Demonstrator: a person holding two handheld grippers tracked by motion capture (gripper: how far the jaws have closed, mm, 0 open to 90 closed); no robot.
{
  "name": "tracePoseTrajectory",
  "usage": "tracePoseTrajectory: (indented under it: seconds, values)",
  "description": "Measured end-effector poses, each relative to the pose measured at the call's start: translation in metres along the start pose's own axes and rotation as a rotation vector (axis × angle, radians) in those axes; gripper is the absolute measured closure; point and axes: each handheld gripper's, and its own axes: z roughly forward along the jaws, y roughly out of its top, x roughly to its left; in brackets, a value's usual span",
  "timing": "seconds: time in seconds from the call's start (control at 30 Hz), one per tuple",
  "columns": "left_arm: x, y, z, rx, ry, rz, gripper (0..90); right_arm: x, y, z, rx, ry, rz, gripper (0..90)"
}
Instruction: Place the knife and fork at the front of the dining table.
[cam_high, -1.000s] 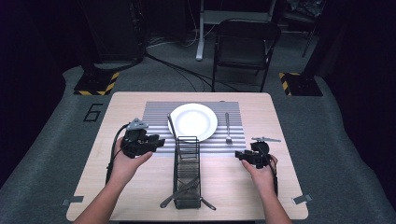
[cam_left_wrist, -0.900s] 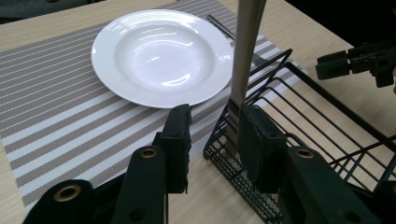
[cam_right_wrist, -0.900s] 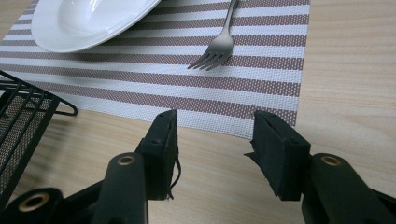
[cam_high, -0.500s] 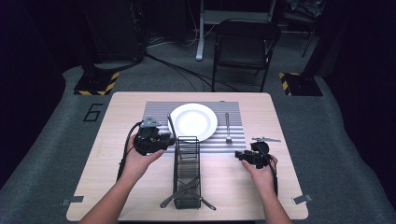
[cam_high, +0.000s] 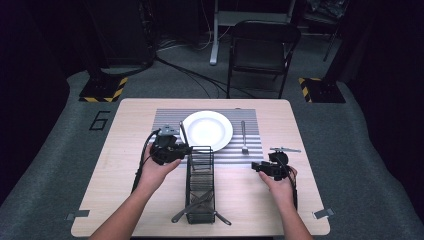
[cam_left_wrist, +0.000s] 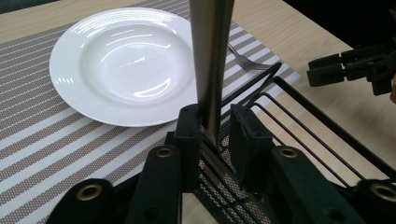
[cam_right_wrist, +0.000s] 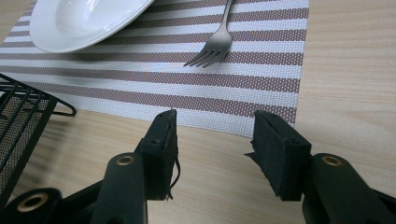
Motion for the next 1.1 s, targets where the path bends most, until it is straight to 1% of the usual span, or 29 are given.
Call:
tracePoseTrajectory:
  seconds: [0.13, 0.23, 0.37, 0.6, 0.73, 0.9, 1.0, 1.07, 1.1]
  values:
    - [-0.001, -0.001, 0.000, -0.006, 0.021, 0.009, 77.9, 0.000, 0.000, 0.000, 0.002, 0.001, 0.004, 49.8]
    - [-0.001, -0.002, 0.000, -0.016, 0.022, 0.002, 79.0, 0.000, 0.000, 0.001, 0.004, 0.001, 0.004, 49.9]
    - [-0.004, -0.003, -0.001, -0.025, 0.020, 0.006, 80.2, -0.001, 0.000, 0.001, 0.005, 0.001, 0.006, 49.9]
    - [-0.011, -0.005, -0.003, -0.022, 0.020, 0.046, 81.0, -0.001, -0.001, 0.002, 0.006, 0.003, 0.008, 49.9]
    - [-0.015, -0.005, -0.002, -0.032, 0.023, 0.058, 81.2, -0.001, -0.001, 0.002, 0.007, 0.003, 0.006, 49.9]
    - [-0.017, -0.003, 0.001, -0.031, 0.029, 0.073, 81.3, -0.001, -0.001, 0.002, 0.005, 0.004, 0.009, 49.9]
    - [-0.018, -0.002, 0.000, -0.027, 0.028, 0.072, 81.4, -0.002, -0.001, 0.003, 0.002, 0.003, 0.003, 49.9]
    - [-0.019, -0.001, 0.000, -0.034, 0.027, 0.074, 81.4, -0.003, -0.001, 0.003, 0.003, 0.004, 0.005, 49.9]
    - [-0.019, -0.001, -0.001, -0.029, 0.028, 0.081, 81.4, -0.003, -0.001, 0.003, 0.003, 0.004, 0.007, 49.9]
